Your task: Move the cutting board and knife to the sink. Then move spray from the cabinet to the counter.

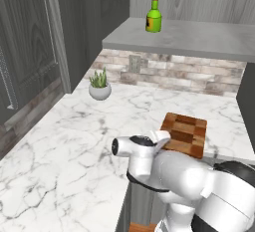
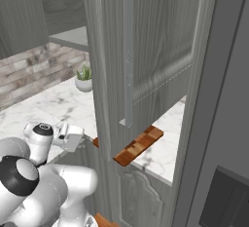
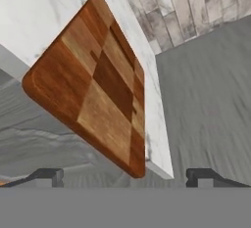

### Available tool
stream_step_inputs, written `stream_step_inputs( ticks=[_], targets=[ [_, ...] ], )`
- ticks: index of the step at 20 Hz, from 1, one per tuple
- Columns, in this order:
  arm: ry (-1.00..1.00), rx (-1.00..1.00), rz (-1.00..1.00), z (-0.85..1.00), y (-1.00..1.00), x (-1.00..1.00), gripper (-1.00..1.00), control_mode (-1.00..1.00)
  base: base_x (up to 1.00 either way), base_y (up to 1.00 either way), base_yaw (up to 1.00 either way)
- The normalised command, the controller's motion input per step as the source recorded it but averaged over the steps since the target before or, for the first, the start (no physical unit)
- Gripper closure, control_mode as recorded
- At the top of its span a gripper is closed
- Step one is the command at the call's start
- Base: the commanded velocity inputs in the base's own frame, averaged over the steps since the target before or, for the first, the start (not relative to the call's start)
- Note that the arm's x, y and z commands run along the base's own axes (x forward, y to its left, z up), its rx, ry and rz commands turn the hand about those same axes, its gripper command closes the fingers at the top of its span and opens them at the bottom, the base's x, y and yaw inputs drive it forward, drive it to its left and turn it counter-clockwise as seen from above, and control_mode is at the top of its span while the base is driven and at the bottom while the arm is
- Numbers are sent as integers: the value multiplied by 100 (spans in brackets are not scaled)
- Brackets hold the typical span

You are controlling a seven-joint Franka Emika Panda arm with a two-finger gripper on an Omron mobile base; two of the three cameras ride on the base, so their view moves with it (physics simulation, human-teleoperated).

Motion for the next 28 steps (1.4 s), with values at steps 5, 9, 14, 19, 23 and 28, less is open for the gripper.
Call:
stream_step_inputs(
  ticks=[5, 9, 14, 19, 23, 28],
  targets=[
    [0, -1, 0, -15, 0, 13, -100, -100, 0, 0, 0],
    [0, 0, 0, -13, 0, 12, -100, -100, 0, 0, 0],
    [0, 0, 0, -8, -4, 18, -100, -100, 0, 0, 0],
    [0, 0, -2, -13, -16, 20, -100, -100, 0, 0, 0],
    [0, 0, -1, -9, -10, 13, -100, -100, 0, 0, 0],
    [0, 0, 0, -1, -9, 4, -100, -100, 0, 0, 0]
  ],
)
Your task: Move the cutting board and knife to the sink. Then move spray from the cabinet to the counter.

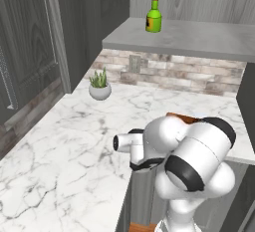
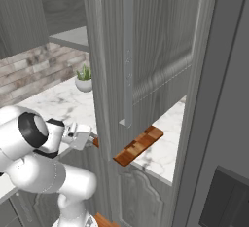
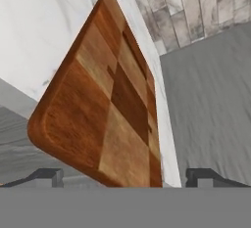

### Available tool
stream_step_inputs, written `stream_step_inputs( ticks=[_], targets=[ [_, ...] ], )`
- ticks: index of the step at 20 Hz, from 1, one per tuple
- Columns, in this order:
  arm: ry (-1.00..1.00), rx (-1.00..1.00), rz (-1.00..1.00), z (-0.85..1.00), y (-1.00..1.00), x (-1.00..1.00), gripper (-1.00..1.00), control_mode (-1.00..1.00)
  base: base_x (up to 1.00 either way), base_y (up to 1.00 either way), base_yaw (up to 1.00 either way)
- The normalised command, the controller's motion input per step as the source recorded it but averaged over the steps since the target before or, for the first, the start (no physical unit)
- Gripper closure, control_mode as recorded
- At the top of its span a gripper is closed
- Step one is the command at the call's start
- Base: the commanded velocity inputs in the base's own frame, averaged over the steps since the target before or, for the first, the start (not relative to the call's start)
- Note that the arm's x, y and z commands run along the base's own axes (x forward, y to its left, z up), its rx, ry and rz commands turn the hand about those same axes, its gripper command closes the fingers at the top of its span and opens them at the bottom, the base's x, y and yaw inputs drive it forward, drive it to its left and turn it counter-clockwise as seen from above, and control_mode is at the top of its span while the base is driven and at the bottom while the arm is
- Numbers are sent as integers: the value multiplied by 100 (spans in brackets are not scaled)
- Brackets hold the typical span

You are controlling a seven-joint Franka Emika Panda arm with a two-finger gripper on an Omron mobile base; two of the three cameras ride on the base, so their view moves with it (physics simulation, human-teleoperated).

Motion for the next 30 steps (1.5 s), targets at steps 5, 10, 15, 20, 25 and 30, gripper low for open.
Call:
stream_step_inputs(
  ticks=[5, 10, 15, 20, 25, 30],
  targets=[
    [0, 0, 0, -4, -11, 2, -100, -100, 0, 0, 0],
    [0, 0, 0, -12, -9, 0, -100, -100, 0, 0, 0],
    [0, 0, 0, -19, 0, 0, -100, -100, 0, 0, 0],
    [0, 0, 0, -11, 0, 11, -100, -100, 0, 0, 0],
    [0, 0, 0, -11, 0, 21, -100, -100, 0, 0, 0],
    [0, 0, 0, -14, 0, 23, -100, -100, 0, 0, 0]
  ],
)
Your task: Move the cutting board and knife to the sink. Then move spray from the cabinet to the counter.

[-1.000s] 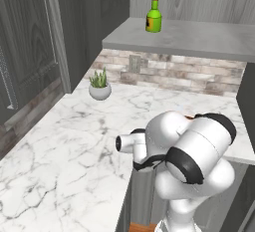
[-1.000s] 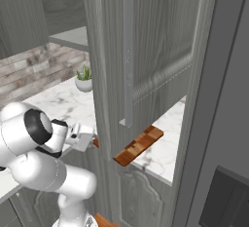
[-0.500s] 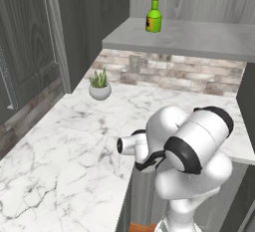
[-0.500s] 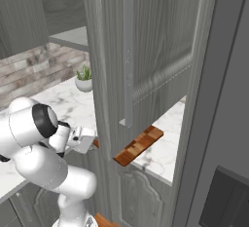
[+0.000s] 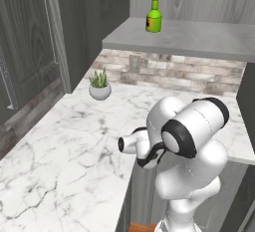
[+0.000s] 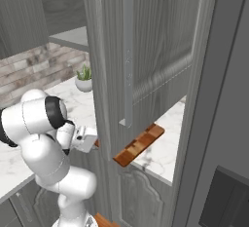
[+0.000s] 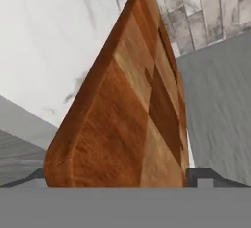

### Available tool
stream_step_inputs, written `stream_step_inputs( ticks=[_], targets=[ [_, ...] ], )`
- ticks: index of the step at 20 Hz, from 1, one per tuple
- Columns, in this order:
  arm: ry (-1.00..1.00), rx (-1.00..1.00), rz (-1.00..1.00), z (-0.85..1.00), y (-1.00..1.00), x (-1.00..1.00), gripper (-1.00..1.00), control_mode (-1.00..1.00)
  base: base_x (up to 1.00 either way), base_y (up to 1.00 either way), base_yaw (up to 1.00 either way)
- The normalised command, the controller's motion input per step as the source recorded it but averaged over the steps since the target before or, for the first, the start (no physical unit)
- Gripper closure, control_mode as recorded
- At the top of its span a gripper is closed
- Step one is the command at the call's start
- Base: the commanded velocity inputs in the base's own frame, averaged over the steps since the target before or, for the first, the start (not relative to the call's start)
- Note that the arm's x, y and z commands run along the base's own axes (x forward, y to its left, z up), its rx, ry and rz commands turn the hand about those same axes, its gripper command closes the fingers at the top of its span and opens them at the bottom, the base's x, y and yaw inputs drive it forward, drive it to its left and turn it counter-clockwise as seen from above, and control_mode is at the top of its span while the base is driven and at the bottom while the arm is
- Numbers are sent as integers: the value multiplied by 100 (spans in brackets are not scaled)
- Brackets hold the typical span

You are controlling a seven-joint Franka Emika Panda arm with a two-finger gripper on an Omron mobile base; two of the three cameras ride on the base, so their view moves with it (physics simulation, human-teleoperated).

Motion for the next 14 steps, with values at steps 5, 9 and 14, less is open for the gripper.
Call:
stream_step_inputs(
  ticks=[5, 9, 14],
  targets=[
    [0, 0, 0, -15, 0, 17, -100, -100, 0, 0, 0],
    [0, 0, 0, -5, -2, 13, -100, -100, 0, 0, 0],
    [-1, 5, -1, 24, -8, 3, -100, -100, 0, 0, 0]
  ],
)
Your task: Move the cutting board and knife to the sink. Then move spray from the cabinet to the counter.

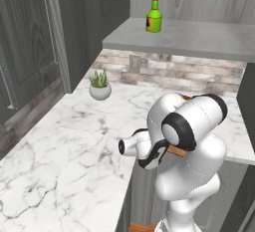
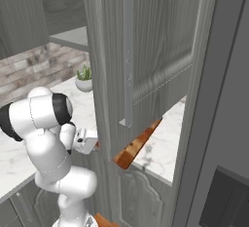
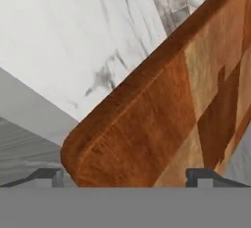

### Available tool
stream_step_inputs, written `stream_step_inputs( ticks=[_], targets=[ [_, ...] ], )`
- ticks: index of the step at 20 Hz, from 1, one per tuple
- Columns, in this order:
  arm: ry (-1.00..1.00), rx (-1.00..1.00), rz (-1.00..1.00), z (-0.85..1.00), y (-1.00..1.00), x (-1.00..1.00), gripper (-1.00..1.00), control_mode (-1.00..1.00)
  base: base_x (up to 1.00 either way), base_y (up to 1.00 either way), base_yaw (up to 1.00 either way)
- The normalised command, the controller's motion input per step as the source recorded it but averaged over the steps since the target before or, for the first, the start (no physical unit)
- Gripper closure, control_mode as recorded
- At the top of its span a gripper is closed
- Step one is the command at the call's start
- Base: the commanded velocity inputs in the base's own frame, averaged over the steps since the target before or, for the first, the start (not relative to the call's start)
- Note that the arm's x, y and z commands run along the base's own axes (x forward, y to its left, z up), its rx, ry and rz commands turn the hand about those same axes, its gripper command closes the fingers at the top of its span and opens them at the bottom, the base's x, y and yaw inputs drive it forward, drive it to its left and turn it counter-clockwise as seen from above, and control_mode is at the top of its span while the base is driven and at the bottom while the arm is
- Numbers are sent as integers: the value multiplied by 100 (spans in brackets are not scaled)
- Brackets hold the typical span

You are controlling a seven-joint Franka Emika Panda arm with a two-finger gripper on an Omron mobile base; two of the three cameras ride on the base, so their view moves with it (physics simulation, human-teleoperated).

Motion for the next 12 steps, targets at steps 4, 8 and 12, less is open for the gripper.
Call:
stream_step_inputs(
  ticks=[4, 8, 12],
  targets=[
    [0, 2, -5, 53, 0, 9, -100, -100, 0, 0, 0],
    [0, 1, -5, 38, 0, 9, -100, -100, 0, 0, 0],
    [0, 3, -1, 13, -12, 15, -100, -100, 0, 0, 0]
  ],
)
